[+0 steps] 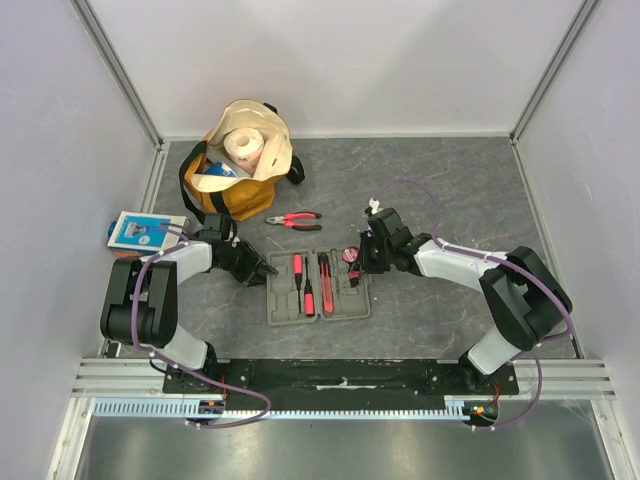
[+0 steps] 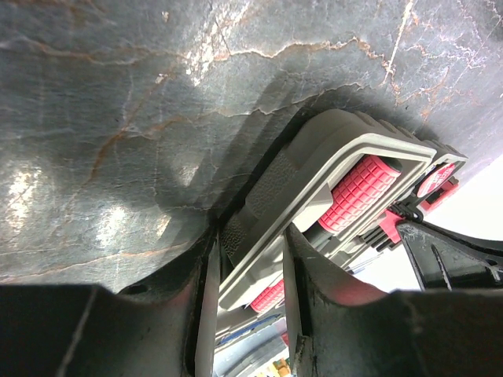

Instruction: Pack the tool kit

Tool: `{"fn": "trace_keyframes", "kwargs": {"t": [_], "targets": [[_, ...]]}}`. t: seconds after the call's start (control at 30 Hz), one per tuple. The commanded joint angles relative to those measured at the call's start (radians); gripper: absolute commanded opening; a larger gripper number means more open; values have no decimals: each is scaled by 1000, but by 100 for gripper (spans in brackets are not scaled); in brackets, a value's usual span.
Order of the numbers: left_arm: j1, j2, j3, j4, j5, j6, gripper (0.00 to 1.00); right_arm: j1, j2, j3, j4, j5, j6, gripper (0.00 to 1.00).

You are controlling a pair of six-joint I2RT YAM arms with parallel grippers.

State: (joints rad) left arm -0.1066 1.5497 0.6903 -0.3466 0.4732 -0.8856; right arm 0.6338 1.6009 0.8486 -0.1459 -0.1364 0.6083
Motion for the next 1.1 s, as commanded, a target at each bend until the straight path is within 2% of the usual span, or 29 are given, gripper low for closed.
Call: {"fn": "trace_keyframes", "kwargs": {"t": [0.0,0.1,0.37,0.57,0.7,0.93,1.07], "targets": [[-11,41,-32,-3,-39,-38,32,14,11,0,23,-48,34,20],[-10,39,-32,-3,-42,-38,32,14,-9,13,-6,1,33,31],[-11,44,-21,-6,-41,-33,32,14,-24,93,-135,96,1,52],[-10,49,-17,-6,-42,-35,32,14,-48,147,-214,158,-15,61],[-10,49,-17,-6,-41,-35,32,12,-48,170,-251,169,-27,58],[-10,53,-20,4,-35,-33,32,17,-13,185,-250,161,-56,30],[-13,59,-20,8,-28,-32,32,27,16,190,-251,170,-68,26]]}}
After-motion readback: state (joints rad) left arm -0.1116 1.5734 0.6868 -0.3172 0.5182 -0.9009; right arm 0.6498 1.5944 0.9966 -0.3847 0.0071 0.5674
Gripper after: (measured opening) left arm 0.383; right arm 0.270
